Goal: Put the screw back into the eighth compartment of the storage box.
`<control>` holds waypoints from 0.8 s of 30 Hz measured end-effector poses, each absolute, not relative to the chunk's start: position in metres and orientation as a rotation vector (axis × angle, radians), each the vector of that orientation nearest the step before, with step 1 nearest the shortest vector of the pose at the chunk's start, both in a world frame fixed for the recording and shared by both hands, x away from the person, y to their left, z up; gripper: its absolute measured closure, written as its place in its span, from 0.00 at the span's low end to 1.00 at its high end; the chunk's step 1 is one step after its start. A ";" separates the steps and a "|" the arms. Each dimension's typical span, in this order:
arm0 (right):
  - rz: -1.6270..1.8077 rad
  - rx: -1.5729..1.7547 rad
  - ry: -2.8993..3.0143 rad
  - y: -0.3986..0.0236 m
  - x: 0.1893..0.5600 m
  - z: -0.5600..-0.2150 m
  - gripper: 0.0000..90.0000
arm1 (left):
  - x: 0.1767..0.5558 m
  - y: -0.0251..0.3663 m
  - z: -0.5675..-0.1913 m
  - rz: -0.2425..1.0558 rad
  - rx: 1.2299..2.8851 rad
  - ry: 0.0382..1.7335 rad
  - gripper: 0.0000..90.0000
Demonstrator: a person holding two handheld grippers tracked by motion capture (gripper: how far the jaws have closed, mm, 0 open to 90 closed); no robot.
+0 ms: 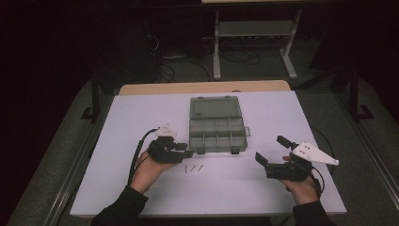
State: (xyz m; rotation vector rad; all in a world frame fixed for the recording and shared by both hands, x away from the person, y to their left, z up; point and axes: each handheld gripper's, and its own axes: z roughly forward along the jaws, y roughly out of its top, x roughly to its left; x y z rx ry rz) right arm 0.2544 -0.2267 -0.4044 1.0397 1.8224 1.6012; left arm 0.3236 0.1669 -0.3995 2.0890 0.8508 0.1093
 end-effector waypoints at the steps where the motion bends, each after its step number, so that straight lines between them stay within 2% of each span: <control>1: 1.601 1.040 1.823 -0.227 0.254 -0.404 0.00 | 0.324 0.167 -0.399 0.109 2.089 0.851 0.66; 24: 1.587 1.035 1.835 -0.225 0.255 -0.405 0.00 | 0.311 0.170 -0.420 -0.009 2.245 0.906 0.78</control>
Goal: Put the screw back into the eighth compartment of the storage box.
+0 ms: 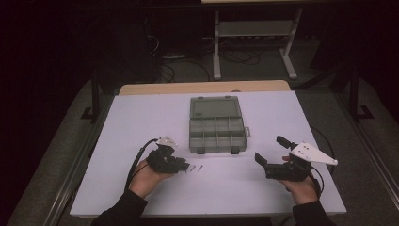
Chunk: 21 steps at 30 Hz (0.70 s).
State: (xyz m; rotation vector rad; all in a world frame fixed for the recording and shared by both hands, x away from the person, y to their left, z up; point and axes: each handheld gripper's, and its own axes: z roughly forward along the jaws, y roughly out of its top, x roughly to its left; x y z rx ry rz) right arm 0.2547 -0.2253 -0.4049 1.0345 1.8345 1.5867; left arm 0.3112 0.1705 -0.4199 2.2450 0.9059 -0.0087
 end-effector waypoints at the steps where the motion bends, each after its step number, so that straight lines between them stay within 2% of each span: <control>1: 1.586 1.034 1.835 -0.225 0.255 -0.405 0.00 | 0.311 0.169 -0.422 -0.019 2.252 0.909 0.78; 4: 1.586 1.034 1.836 -0.225 0.255 -0.405 0.00 | 0.312 0.170 -0.424 -0.016 2.296 0.885 0.78; 21: 1.579 1.036 1.842 -0.224 0.255 -0.405 0.00 | 0.315 0.166 -0.434 -0.014 2.317 0.927 0.79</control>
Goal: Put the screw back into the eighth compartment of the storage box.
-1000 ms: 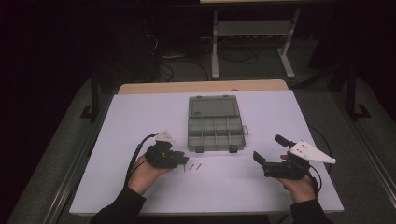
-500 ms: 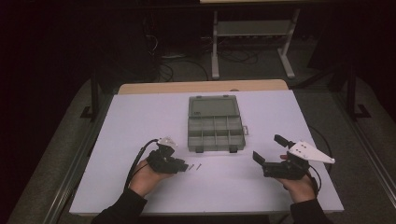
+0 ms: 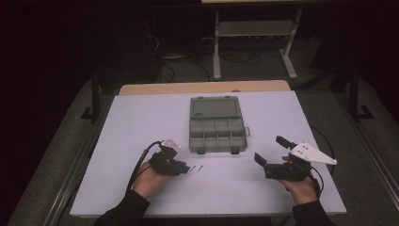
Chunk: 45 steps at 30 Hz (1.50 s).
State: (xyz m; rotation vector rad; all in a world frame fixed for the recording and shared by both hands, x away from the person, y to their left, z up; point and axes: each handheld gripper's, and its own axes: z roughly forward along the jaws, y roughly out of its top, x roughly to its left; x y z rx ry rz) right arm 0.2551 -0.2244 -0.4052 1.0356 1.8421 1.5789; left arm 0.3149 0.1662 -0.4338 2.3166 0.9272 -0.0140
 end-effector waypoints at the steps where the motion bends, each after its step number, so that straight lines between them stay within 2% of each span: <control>1: 1.578 1.036 1.843 -0.224 0.255 -0.405 0.00 | 0.315 0.166 -0.434 -0.010 2.316 0.927 0.79; 17: 1.578 1.036 1.844 -0.224 0.255 -0.405 0.00 | 0.314 0.164 -0.435 0.028 2.311 0.926 0.84; 20: 1.578 1.035 1.845 -0.224 0.255 -0.405 0.00 | 0.313 0.163 -0.435 0.052 2.315 0.924 0.88; 33: 1.574 1.042 1.848 -0.224 0.256 -0.406 0.00 | 0.314 0.164 -0.436 0.075 2.320 0.919 0.96; 45: 1.579 1.045 1.846 -0.224 0.255 -0.406 0.00 | 0.317 0.167 -0.437 0.033 2.300 0.924 0.98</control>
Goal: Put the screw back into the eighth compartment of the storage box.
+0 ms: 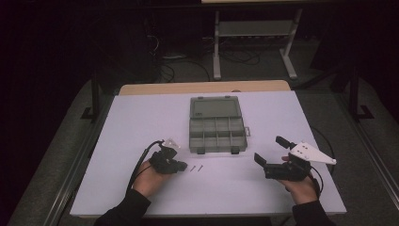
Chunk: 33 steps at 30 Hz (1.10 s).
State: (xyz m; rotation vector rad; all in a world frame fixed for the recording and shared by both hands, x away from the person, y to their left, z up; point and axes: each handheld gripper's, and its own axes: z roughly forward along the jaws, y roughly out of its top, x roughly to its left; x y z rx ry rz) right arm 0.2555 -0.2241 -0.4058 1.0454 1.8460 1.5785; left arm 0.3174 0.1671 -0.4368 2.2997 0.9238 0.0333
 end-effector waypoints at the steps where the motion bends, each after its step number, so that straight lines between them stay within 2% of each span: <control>1: 1.578 1.045 1.846 -0.224 0.255 -0.406 0.00 | 0.318 0.168 -0.437 0.032 2.300 0.918 0.98; 7: 1.577 1.042 1.847 -0.225 0.256 -0.406 0.00 | 0.321 0.174 -0.432 0.018 2.317 0.881 0.98; 11: 1.578 1.040 1.845 -0.224 0.256 -0.406 0.00 | 0.319 0.175 -0.429 0.001 2.248 0.892 0.98; 33: 1.578 1.035 1.854 -0.223 0.256 -0.406 0.00 | 0.320 0.175 -0.399 -0.020 2.148 0.806 0.98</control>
